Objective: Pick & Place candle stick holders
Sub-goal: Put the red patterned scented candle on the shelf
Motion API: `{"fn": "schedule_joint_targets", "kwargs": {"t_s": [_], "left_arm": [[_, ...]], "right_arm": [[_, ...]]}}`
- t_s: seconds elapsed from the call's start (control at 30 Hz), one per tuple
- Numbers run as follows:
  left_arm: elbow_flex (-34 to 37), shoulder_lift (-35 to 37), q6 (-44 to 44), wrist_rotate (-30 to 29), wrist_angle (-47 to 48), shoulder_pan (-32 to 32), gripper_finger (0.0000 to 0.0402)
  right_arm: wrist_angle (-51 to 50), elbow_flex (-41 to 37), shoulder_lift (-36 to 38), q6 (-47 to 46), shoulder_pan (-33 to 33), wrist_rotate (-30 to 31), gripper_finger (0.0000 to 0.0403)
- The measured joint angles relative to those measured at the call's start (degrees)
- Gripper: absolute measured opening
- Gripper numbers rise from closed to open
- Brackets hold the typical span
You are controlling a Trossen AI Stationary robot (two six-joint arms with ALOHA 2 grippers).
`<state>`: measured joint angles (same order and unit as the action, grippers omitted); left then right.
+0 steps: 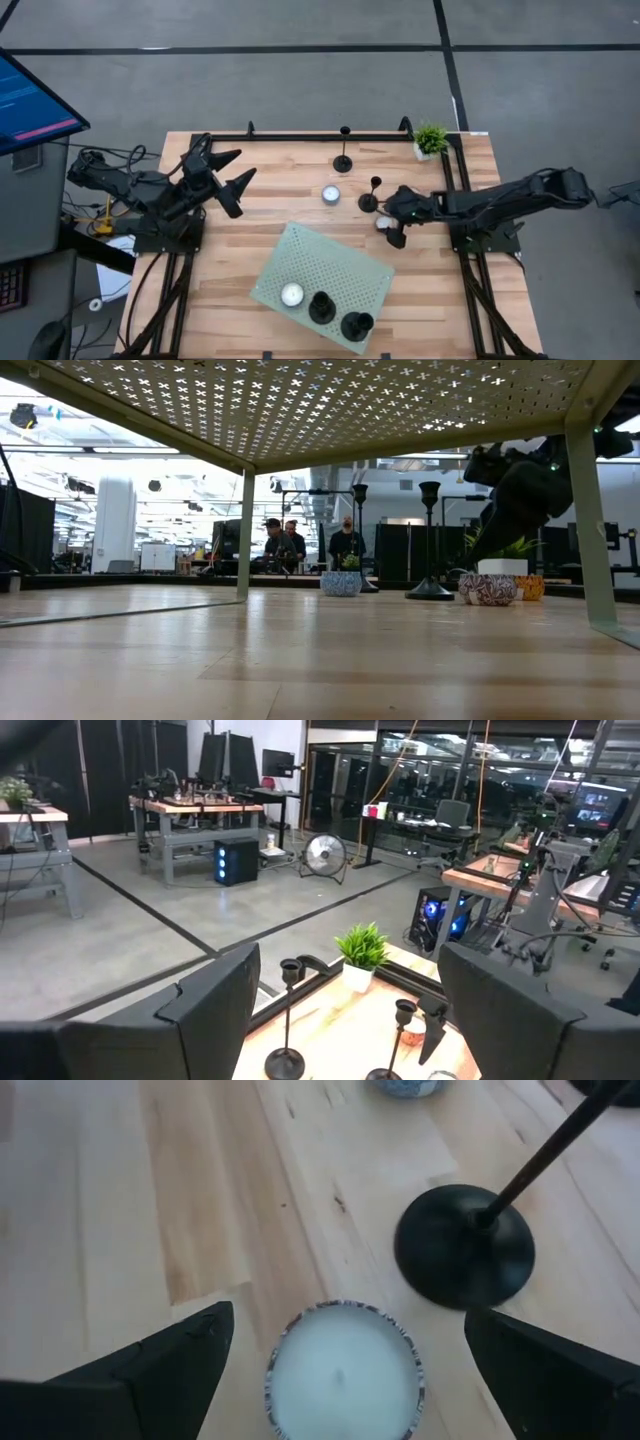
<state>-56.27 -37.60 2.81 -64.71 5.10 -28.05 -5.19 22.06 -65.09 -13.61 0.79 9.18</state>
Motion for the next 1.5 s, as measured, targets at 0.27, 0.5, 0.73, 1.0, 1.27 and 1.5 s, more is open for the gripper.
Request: {"fn": "schedule_joint_targets", "kwargs": {"t_s": [0.27, 0.5, 0.73, 1.0, 1.27, 1.5], "left_arm": [[0.0, 0.0, 0.0, 0.0, 0.0, 0.0, 0.0308], [0.0, 0.1, -0.1, 0.0, 0.0, 0.0, 0.0308], [0.0, 0.1, -1.5, -0.1, 0.0, 0.0, 0.0308], [0.0, 0.1, -1.5, -0.2, 0.0, 0.0, 0.0308], [0.0, 0.1, -1.5, -0.2, 0.0, 0.0, 0.0308], [0.0, 0.1, -2.4, -0.3, 0.0, 0.0, 0.0308]], "right_arm": [[2.5, 0.0, -4.9, -6.9, -3.6, 7.4, 0.0388], [3.0, 0.0, -8.0, -14.4, -7.5, 12.1, 0.0388], [2.9, 0.0, -12.1, -21.6, -11.9, 20.4, 0.0388], [6.4, 0.1, -18.5, -25.7, -14.4, 22.3, 0.0366], [10.1, 0.1, -20.3, -26.2, -14.6, 21.4, 0.0321], [9.1, 0.2, -20.3, -27.2, -14.6, 21.2, 0.0279]]}}
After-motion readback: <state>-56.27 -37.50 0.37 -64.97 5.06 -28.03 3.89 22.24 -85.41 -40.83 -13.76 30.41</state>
